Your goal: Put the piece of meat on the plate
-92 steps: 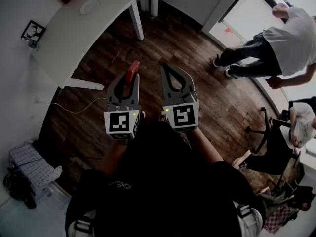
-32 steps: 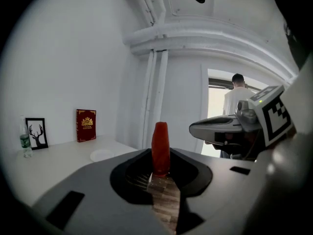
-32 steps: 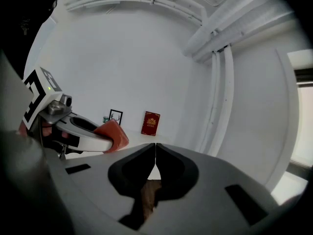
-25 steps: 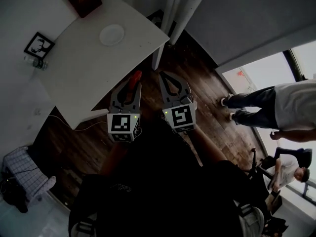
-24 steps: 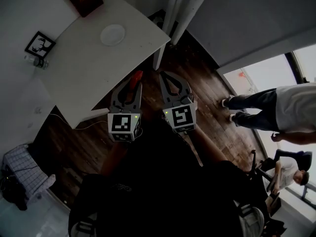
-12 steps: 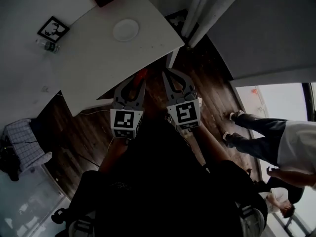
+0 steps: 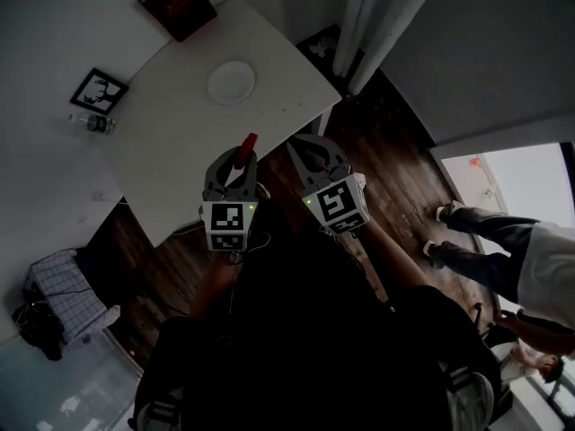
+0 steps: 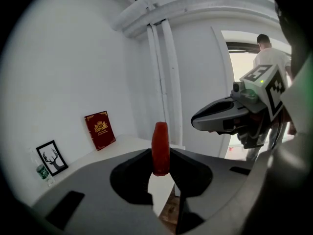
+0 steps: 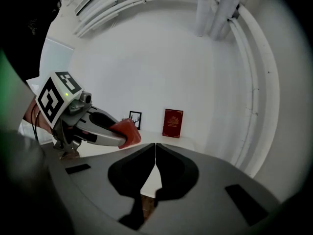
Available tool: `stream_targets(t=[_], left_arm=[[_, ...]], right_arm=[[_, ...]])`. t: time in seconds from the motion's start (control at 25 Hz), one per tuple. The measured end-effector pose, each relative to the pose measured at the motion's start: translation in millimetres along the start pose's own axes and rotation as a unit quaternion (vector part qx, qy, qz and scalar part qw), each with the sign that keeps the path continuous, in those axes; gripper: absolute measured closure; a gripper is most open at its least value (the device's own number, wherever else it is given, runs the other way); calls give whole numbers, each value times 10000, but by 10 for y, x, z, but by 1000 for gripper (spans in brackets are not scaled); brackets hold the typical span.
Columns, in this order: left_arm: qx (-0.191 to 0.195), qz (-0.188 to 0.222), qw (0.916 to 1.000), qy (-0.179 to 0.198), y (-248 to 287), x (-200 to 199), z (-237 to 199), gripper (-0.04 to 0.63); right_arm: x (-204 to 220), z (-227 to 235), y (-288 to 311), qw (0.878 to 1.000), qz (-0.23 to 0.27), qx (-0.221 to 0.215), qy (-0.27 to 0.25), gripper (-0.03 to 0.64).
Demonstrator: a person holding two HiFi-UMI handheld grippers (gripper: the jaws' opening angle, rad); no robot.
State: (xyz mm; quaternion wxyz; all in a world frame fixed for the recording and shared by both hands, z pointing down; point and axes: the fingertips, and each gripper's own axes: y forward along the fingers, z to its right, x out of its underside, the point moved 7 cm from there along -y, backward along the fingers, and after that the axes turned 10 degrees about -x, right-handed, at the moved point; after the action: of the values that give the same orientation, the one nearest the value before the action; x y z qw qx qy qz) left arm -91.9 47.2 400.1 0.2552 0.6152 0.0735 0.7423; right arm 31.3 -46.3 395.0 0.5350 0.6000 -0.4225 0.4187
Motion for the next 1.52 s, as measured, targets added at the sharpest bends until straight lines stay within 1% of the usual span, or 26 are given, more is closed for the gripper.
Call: stream_targets(t=[0.16, 0.32, 0.4, 0.48, 0.72, 0.88, 1.04, 1.2, 1.32, 1.44, 1.48, 1.52], left_arm=[[127, -45, 9997, 210, 220, -66, -226, 508], [125, -69, 9987, 499, 401, -66, -434, 508], [83, -99, 9967, 800, 455, -45, -490, 508], [50, -137, 9931, 1164, 502, -7, -516, 508], [-16, -313, 9772, 2102, 732, 113, -711, 508], [19, -391, 9694, 2422, 974, 176, -839, 507], [74, -492, 9548, 2929, 1210, 279, -918, 507], [118, -542, 9445, 3239, 1426, 376, -992, 507], [251, -593, 9323, 3560, 1578, 439, -1024, 507], [452, -652, 9249, 3718, 1716, 533, -1034, 506], [476, -644, 9218, 3792, 1762, 544, -1037, 506], [481, -623, 9171, 3909, 1809, 552, -1042, 506]], right_arm=[[-103, 124, 227, 9999, -29, 38, 158, 594], [-154, 193, 451, 9998, -24, 103, 189, 594], [-108, 178, 538, 9997, -88, 89, 225, 594], [-50, 157, 609, 9995, -168, 47, 260, 594], [53, 149, 848, 9987, -294, 46, 419, 594], [118, 223, 1036, 9978, -421, 60, 510, 594], [181, 290, 1172, 9969, -453, 153, 619, 594], [242, 317, 1281, 9954, -534, 228, 759, 594], [324, 340, 1360, 9924, -750, 332, 914, 594], [361, 356, 1429, 9892, -900, 452, 1065, 594], [370, 367, 1447, 9885, -923, 499, 1093, 594], [374, 380, 1463, 9878, -935, 553, 1117, 594]])
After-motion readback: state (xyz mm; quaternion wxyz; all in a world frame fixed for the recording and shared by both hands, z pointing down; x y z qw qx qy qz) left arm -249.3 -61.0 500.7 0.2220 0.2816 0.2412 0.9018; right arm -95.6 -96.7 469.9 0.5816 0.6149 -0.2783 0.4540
